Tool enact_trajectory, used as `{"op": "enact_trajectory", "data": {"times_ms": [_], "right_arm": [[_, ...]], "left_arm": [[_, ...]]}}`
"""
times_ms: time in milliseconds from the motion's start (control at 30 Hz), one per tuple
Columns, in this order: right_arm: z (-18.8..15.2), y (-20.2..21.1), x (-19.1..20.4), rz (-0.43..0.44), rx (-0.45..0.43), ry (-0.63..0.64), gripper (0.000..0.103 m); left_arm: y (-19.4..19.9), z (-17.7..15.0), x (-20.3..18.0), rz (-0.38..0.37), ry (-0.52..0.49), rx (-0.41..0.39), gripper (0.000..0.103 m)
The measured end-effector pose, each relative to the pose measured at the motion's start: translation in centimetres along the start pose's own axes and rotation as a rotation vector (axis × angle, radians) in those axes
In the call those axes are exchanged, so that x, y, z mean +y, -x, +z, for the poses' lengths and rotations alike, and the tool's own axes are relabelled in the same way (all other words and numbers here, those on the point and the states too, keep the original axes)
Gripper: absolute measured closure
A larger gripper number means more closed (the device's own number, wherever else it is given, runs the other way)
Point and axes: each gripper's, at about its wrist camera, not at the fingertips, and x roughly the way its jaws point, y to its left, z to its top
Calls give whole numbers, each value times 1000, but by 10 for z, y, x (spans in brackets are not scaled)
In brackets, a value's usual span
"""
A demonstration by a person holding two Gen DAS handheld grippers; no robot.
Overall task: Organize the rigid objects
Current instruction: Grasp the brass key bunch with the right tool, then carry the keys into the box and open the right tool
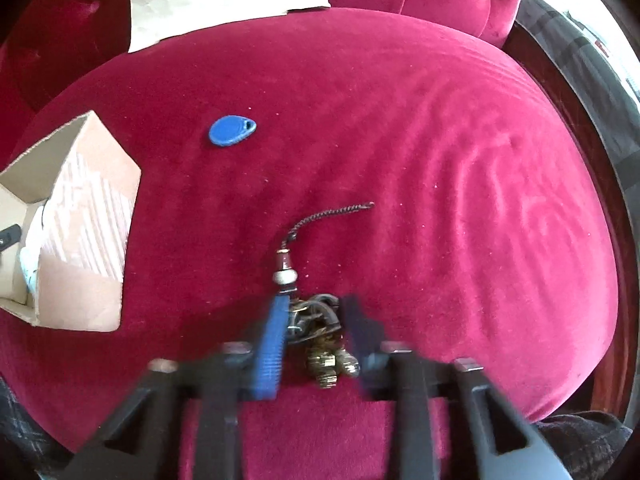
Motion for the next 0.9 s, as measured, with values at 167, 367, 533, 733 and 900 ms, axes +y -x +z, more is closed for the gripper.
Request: {"op": "enact_trajectory", "data": {"times_ms": [167, 367, 533, 733, 900], "right_arm": [[3, 7, 2, 3, 9, 2, 77], [13, 30, -10, 24, -26, -16, 77], [16, 44, -11, 26, -51, -13, 77], [22, 59, -10, 24, -73, -16, 77], [25, 70, -4, 26, -88, -10, 77]], "left_arm": [[0, 0, 0, 0, 0, 0, 100], [0, 0, 0, -1, 1, 1, 100], [0, 0, 0, -1, 0, 0, 100], [0, 0, 0, -1, -1, 0, 100], [0, 0, 0, -1, -1, 0, 100]]}}
